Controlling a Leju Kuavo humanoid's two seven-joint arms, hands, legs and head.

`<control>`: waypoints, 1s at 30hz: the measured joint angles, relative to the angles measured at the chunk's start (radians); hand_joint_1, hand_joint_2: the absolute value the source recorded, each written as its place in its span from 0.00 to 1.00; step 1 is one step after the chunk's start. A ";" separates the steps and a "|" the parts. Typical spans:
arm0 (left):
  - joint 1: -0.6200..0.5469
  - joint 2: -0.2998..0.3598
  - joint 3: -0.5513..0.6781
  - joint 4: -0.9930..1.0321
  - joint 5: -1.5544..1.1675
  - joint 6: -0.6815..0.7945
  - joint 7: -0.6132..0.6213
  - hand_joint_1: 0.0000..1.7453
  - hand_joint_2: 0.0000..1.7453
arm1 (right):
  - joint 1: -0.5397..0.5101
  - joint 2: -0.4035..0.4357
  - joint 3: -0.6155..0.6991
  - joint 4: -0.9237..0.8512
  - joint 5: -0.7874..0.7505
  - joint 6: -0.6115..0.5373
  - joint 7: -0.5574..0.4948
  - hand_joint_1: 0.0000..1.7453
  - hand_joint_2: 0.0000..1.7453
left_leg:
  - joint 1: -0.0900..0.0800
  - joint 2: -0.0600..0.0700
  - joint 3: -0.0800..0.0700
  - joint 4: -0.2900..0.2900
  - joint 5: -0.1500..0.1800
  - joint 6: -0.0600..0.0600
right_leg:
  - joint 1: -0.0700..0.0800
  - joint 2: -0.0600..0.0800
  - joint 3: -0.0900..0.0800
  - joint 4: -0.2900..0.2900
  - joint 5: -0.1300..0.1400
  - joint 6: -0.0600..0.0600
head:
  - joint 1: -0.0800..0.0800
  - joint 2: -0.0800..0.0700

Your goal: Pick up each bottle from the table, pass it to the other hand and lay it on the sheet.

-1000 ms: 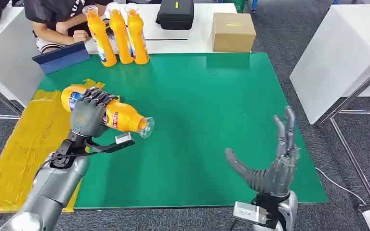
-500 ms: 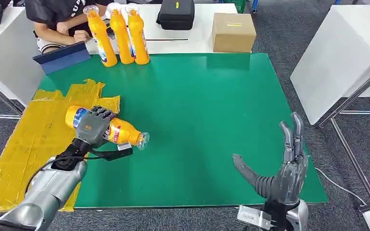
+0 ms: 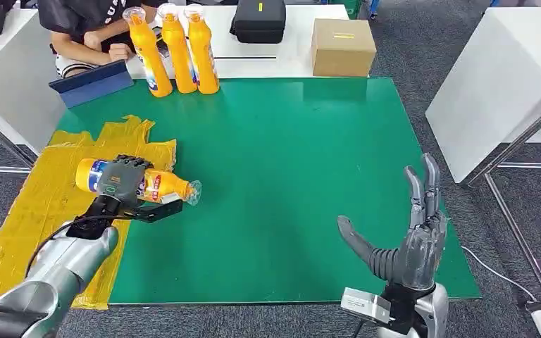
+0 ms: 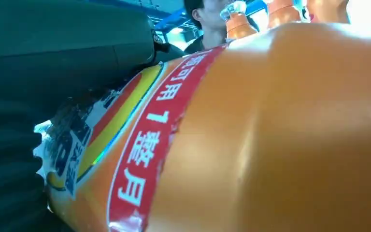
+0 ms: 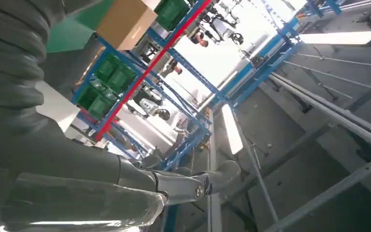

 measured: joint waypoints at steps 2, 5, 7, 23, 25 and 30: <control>-0.003 0.000 0.002 0.006 -0.001 0.000 0.001 1.00 1.00 | -0.003 -0.001 0.003 0.002 0.000 0.000 0.001 0.00 1.00 | 0.000 0.000 0.000 0.000 0.000 0.000 | 0.000 0.000 0.000 0.000 0.000 0.000 | 0.000 0.000; -0.006 0.001 0.010 0.014 -0.001 -0.009 0.016 1.00 1.00 | -0.008 -0.003 0.006 0.004 0.002 0.000 0.010 0.00 1.00 | 0.000 0.000 0.000 0.000 0.000 0.000 | 0.000 0.000 0.000 0.000 0.000 0.000 | 0.000 0.000; -0.008 0.002 0.017 0.020 0.001 -0.020 0.024 1.00 1.00 | -0.012 -0.005 0.013 0.006 0.005 0.000 0.016 0.00 1.00 | 0.000 0.000 0.000 0.000 0.000 0.000 | 0.000 0.000 0.000 0.000 0.000 0.000 | 0.000 0.000; -0.009 0.016 0.051 0.051 0.029 -0.081 -0.027 0.00 1.00 | -0.020 -0.016 0.029 0.044 -0.009 0.000 0.029 0.00 1.00 | 0.000 0.000 0.000 0.000 0.000 0.000 | 0.000 0.000 0.000 0.000 0.000 0.000 | 0.000 0.000; -0.010 0.016 0.051 0.055 0.029 -0.092 -0.035 0.00 1.00 | -0.020 -0.016 0.029 0.048 -0.010 0.000 0.029 0.00 1.00 | 0.000 0.000 0.000 0.000 0.000 0.000 | 0.000 0.000 0.000 0.000 0.000 0.000 | 0.000 0.000; -0.016 0.016 0.051 0.060 0.027 -0.111 -0.041 0.00 1.00 | -0.027 -0.017 0.029 0.056 -0.018 0.000 0.029 0.00 1.00 | 0.000 0.000 0.000 0.000 0.000 0.000 | 0.000 0.000 0.000 0.000 0.000 0.000 | 0.000 0.000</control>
